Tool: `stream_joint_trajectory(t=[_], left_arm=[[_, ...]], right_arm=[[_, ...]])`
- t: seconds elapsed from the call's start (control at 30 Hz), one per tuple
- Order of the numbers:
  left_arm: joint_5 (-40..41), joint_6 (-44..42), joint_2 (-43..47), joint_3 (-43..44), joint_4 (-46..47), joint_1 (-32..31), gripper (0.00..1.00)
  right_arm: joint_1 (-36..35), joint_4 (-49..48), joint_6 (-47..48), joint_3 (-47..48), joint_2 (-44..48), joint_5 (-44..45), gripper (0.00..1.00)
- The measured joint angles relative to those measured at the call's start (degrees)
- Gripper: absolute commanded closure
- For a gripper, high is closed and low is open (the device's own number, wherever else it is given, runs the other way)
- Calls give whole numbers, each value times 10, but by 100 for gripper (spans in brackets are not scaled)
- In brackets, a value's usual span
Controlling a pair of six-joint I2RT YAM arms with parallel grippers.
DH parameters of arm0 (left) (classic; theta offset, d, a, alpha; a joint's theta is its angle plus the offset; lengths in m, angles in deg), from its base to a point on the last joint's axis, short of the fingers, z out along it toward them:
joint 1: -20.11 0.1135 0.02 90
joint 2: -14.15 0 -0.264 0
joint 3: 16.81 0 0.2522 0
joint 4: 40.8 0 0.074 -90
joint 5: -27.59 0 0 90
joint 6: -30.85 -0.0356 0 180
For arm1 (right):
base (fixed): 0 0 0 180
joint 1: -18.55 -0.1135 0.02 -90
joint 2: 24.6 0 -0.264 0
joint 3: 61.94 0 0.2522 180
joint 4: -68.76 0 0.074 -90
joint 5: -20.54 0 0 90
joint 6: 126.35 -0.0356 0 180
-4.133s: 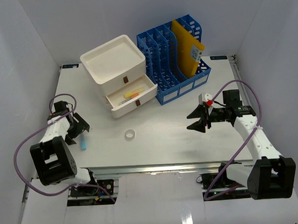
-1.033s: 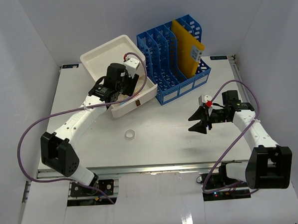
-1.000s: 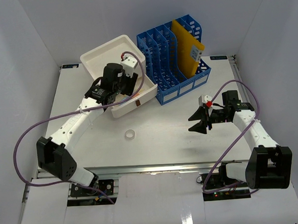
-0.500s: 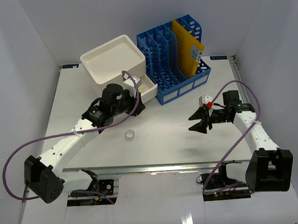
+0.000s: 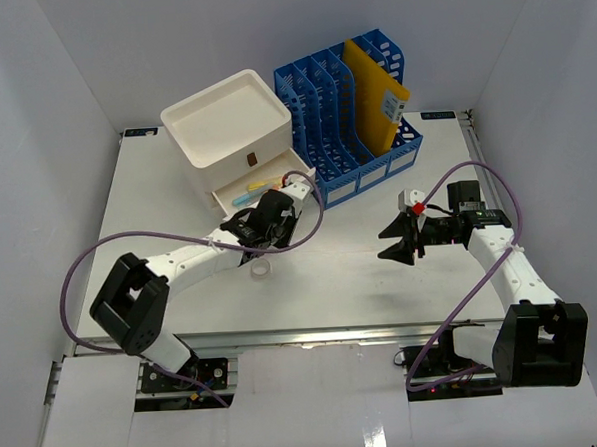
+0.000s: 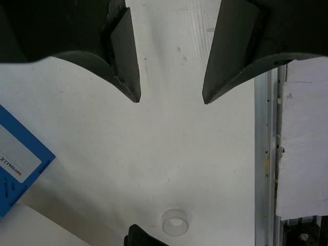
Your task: Organize the desk
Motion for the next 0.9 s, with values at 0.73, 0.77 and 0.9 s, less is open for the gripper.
stream_joint_trajectory(t=[0.73,0.77,0.9], left_arm=[[147,-112,-141,168,-2,64,23],[149,-114,-145,175,-4,70,22],[154,-118,-160,194,-15,89,21]], right_arm=[[0,-6,-3,0,0,7,42],[0,-6,-3,0,0,7,42],[0,-6,-3,0,0,7,42]])
